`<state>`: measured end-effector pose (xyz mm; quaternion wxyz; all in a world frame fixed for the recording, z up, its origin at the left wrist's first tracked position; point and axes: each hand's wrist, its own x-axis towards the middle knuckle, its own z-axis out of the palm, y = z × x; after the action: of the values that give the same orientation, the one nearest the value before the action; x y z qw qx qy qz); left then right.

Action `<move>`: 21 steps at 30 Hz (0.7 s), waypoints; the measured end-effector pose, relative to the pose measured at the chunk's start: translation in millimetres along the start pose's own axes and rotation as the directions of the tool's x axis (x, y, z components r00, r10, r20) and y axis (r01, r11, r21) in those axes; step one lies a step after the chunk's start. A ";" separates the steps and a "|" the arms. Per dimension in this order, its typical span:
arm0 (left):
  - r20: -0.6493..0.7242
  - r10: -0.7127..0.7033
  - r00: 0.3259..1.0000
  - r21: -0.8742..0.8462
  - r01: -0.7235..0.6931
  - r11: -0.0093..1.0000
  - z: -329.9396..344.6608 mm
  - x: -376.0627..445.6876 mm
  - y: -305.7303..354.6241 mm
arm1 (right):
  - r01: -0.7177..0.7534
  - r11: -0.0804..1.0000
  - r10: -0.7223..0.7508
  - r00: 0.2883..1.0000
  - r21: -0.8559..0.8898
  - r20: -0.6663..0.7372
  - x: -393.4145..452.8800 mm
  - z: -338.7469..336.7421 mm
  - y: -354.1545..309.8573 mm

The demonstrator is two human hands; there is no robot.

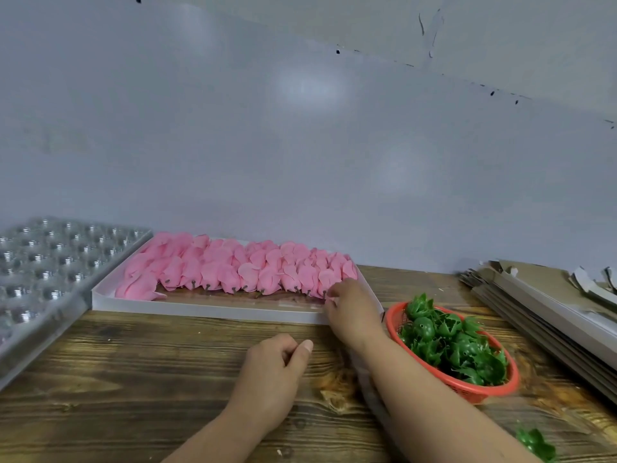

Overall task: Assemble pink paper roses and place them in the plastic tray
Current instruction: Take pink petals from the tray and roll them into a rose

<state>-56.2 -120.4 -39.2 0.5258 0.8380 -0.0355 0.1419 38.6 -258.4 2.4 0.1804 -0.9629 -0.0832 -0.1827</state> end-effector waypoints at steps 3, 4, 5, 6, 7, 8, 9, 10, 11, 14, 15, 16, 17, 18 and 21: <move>-0.006 0.000 1.000 -0.007 0.000 1.000 1.0 1.0 -1.6 | -0.028 0.994 0.042 0.990 -0.107 0.136 19.7 6.0 0.9; -0.006 0.000 1.000 -0.007 0.000 1.000 1.3 1.2 -2.2 | -0.046 0.992 0.066 0.982 -0.114 0.180 24.9 8.6 1.0; -0.006 0.002 1.000 -0.005 -0.002 1.000 1.4 1.3 -2.7 | -0.063 0.991 0.088 0.971 -0.118 0.222 29.7 11.1 1.2; -0.004 0.006 1.000 -0.004 -0.006 1.000 1.6 1.4 -3.5 | -0.077 0.989 0.108 0.959 -0.124 0.262 33.9 13.5 1.7; -0.003 0.010 1.000 -0.005 -0.010 1.000 1.7 1.3 -3.8 | -0.087 0.987 0.124 0.946 -0.134 0.300 37.5 14.9 2.1; -0.001 0.012 1.000 -0.004 -0.012 1.000 1.8 1.5 -4.4 | -0.092 0.985 0.138 0.933 -0.148 0.332 40.4 16.0 2.8; 0.002 0.011 1.000 -0.004 -0.011 1.000 1.9 1.5 -4.8 | -0.096 0.982 0.150 0.921 -0.165 0.360 43.1 16.9 3.2; 0.005 0.010 1.000 -0.001 -0.010 1.000 1.9 1.6 -5.0 | -0.096 0.979 0.161 0.909 -0.182 0.384 45.2 17.5 3.8; 0.009 0.009 1.000 0.002 -0.009 1.000 1.8 1.6 -5.0 | -0.095 0.976 0.168 0.899 -0.194 0.405 46.7 18.3 4.5; 0.015 0.015 1.000 0.007 -0.015 1.000 1.6 1.9 -5.1 | -0.100 0.974 0.182 0.877 -0.201 0.445 48.2 21.1 6.3; 0.016 0.016 1.000 0.006 -0.016 1.000 1.5 1.7 -5.0 | -0.109 0.973 0.190 0.873 -0.202 0.448 48.2 22.2 7.1; 0.016 0.016 1.000 0.007 -0.016 1.000 1.5 1.5 -4.7 | -0.117 0.972 0.198 0.873 -0.202 0.446 48.0 22.9 7.7; 0.014 0.016 1.000 0.010 -0.016 1.000 1.5 1.5 -4.3 | -0.123 0.971 0.203 0.873 -0.203 0.442 48.1 23.3 8.3; 0.012 0.016 1.000 0.015 -0.016 1.000 1.6 1.5 -4.1 | -0.128 0.971 0.207 0.875 -0.202 0.439 48.0 23.5 8.9; 0.013 0.020 1.000 0.024 -0.021 1.000 1.5 1.4 -3.7 | -0.139 0.972 0.210 0.874 -0.189 0.438 48.5 24.1 9.3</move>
<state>-53.8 -120.0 -42.6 0.5139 0.8447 -0.0457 0.1422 93.0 -253.2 -3.0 0.0978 -0.9932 -0.0216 0.0588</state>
